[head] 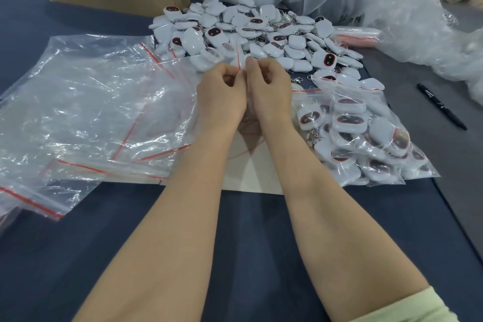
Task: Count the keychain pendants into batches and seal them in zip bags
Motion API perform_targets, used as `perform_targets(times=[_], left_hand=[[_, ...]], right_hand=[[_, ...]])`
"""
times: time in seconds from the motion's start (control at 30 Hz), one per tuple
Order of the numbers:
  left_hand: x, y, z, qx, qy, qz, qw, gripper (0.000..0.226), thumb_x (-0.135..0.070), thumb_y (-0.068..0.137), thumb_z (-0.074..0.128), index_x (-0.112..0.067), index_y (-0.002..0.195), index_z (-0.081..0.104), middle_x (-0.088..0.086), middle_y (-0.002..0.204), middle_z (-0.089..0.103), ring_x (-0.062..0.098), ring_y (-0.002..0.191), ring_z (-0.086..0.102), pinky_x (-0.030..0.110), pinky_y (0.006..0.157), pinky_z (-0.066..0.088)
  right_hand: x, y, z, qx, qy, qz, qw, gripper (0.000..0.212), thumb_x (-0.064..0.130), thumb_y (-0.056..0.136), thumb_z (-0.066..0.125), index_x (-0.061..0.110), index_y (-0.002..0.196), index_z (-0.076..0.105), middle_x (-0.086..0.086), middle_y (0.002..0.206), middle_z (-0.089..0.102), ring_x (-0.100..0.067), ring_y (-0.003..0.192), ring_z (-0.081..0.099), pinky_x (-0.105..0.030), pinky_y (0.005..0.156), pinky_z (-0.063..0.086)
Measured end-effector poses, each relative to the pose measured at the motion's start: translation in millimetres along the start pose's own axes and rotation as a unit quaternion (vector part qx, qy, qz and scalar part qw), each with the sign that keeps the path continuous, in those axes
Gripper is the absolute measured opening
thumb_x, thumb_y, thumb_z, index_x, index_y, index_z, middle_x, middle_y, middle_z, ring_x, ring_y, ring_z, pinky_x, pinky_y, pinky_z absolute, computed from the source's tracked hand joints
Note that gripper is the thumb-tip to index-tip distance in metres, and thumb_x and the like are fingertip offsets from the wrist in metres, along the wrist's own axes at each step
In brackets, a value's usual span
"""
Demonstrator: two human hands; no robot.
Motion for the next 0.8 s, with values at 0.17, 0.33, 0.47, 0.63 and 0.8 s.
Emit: perform_targets(times=[0.17, 0.33, 0.47, 0.63, 0.8], left_hand=[[-10.3, -6.1, 1.6, 0.002, 0.040, 0.039, 0.998, 0.014, -0.020, 0.089, 0.058, -0.019, 0.075, 0.055, -0.011, 0.064, 0.055, 0.013, 0.067, 0.054, 0.020, 0.061, 0.037], [-1.7, -4.1, 12.3, 0.068, -0.040, -0.012, 0.997, 0.013, -0.013, 0.089, 0.059, -0.015, 0.077, 0.059, 0.004, 0.075, 0.065, 0.020, 0.070, 0.058, 0.028, 0.070, 0.046], [-0.8, -4.2, 13.6, 0.068, -0.045, -0.019, 0.996, 0.010, -0.013, 0.092, 0.056, -0.014, 0.082, 0.058, 0.005, 0.083, 0.067, 0.021, 0.083, 0.064, 0.034, 0.084, 0.051], [-6.9, -6.4, -1.5, -0.019, -0.004, 0.004, 1.000, 0.011, -0.016, 0.094, 0.049, -0.017, 0.082, 0.048, -0.011, 0.070, 0.051, 0.013, 0.072, 0.051, 0.022, 0.069, 0.039], [-30.4, -9.9, -28.7, -0.119, -0.040, 0.101, 0.987, 0.015, -0.010, 0.092, 0.048, -0.014, 0.078, 0.044, -0.013, 0.064, 0.044, 0.011, 0.061, 0.044, 0.022, 0.063, 0.036]], right_hand=[[-0.9, 0.1, 1.4, 0.020, 0.027, 0.000, 0.999, 0.025, 0.027, 0.086, 0.069, 0.021, 0.064, 0.061, 0.006, 0.065, 0.064, -0.009, 0.067, 0.058, -0.035, 0.075, 0.050], [-5.7, 3.8, 0.0, 0.015, 0.030, 0.016, 0.999, 0.038, 0.024, 0.089, 0.065, 0.023, 0.052, 0.057, 0.011, 0.048, 0.054, -0.007, 0.054, 0.047, -0.030, 0.062, 0.042], [-8.4, 6.0, -2.1, 0.017, 0.037, 0.031, 0.999, 0.050, 0.019, 0.093, 0.060, 0.023, 0.044, 0.052, 0.014, 0.041, 0.044, -0.004, 0.047, 0.038, -0.026, 0.055, 0.034], [-3.1, 3.6, 3.3, 0.044, -0.024, 0.011, 0.999, 0.013, 0.010, 0.088, 0.062, 0.017, 0.077, 0.064, 0.006, 0.070, 0.064, -0.010, 0.073, 0.060, -0.023, 0.075, 0.048], [-1.0, 10.8, -30.0, -0.079, -0.075, 0.018, 0.994, 0.005, 0.012, 0.091, 0.057, 0.015, 0.088, 0.053, 0.013, 0.070, 0.051, -0.007, 0.069, 0.049, -0.005, 0.059, 0.037]])
Point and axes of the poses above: each hand's wrist, its own y-axis towards the middle knuckle, its own z-axis out of the palm, x = y × z, the point moved 8 cm from there along y, towards the middle knuckle
